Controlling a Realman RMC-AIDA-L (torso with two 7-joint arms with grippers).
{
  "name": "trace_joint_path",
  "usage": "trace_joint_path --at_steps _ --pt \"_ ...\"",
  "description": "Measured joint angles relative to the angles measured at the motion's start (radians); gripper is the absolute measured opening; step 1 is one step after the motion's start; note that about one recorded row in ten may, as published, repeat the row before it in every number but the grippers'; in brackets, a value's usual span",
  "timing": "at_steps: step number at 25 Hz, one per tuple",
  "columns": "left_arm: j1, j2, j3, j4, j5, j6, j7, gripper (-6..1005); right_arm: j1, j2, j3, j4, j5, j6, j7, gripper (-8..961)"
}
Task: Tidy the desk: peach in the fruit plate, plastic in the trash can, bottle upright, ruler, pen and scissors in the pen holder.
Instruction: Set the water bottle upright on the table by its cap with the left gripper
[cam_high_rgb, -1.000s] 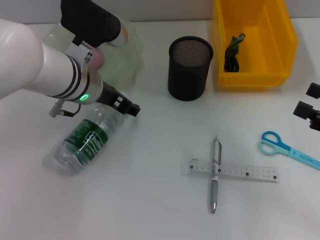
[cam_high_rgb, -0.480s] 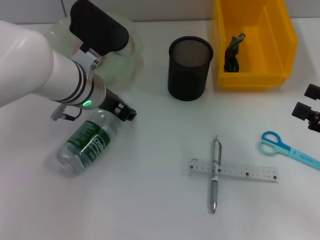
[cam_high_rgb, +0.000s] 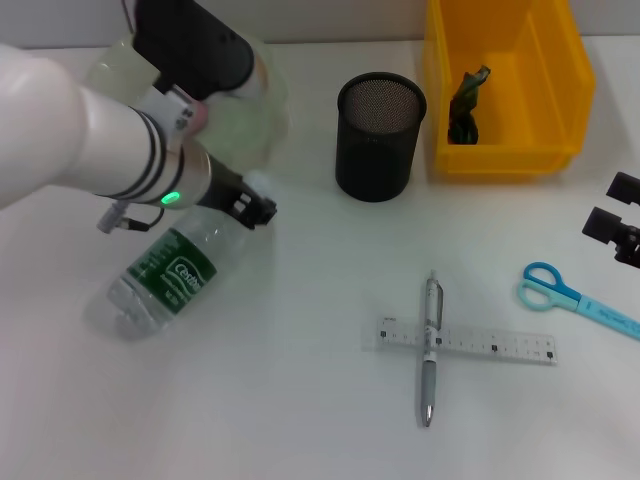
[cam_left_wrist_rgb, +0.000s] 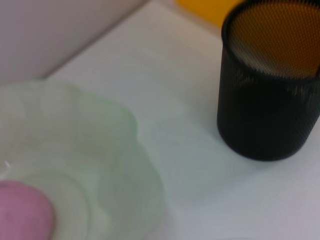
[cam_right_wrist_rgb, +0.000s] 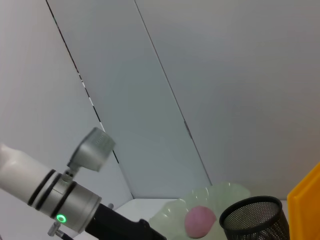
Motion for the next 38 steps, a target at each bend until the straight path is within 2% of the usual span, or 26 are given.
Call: trace_joint_path --at_steps 4,5,6,8,10,13,19,23,27,28,35,38 --pt "0.066 0.003 -0.027 0.099 -0.029 0.009 0.060 443 -0.003 0.000 0.001 0.000 0.000 -0.009 0.001 827" --pt "0.121 0.005 -0.070 0.156 -0.108 0.019 0.157 444 -0.003 0.000 0.002 0.000 0.000 -0.010 0.001 827" --pt "0.131 0.005 -0.078 0.164 -0.130 0.020 0.181 446 -0.004 0.000 0.002 0.000 0.000 -0.011 0.002 827" --pt "0.204 0.005 -0.144 0.203 -0.290 0.021 0.350 448 -0.002 0.000 0.002 -0.001 0.001 -0.011 0.008 827" --pt "0.224 0.005 -0.165 0.208 -0.337 0.019 0.402 450 0.000 0.000 0.002 -0.002 0.000 -0.013 0.012 827" --pt "0.301 0.005 -0.262 0.199 -0.563 0.017 0.633 454 0.005 0.000 0.002 -0.004 0.001 -0.021 0.020 827" --pt "0.371 0.006 -0.333 0.141 -0.748 0.027 0.872 461 0.018 0.000 0.001 -0.008 0.001 -0.026 0.043 826" --pt "0.385 0.006 -0.396 0.080 -0.852 0.051 0.962 466 0.024 0.000 0.002 -0.010 0.001 -0.034 0.055 826" --pt "0.382 0.006 -0.496 -0.020 -0.997 0.130 1.077 471 0.024 0.000 0.002 -0.011 0.000 -0.037 0.060 826" --pt "0.378 0.006 -0.540 -0.080 -1.064 0.176 1.160 472 0.024 0.000 0.002 -0.011 0.000 -0.037 0.063 826" --pt "0.369 0.006 -0.599 -0.195 -1.169 0.265 1.329 481 0.025 0.000 0.002 -0.016 0.000 -0.037 0.064 827" --pt "0.368 0.007 -0.602 -0.202 -1.172 0.268 1.340 484 0.025 0.000 0.002 -0.017 0.000 -0.038 0.065 827"
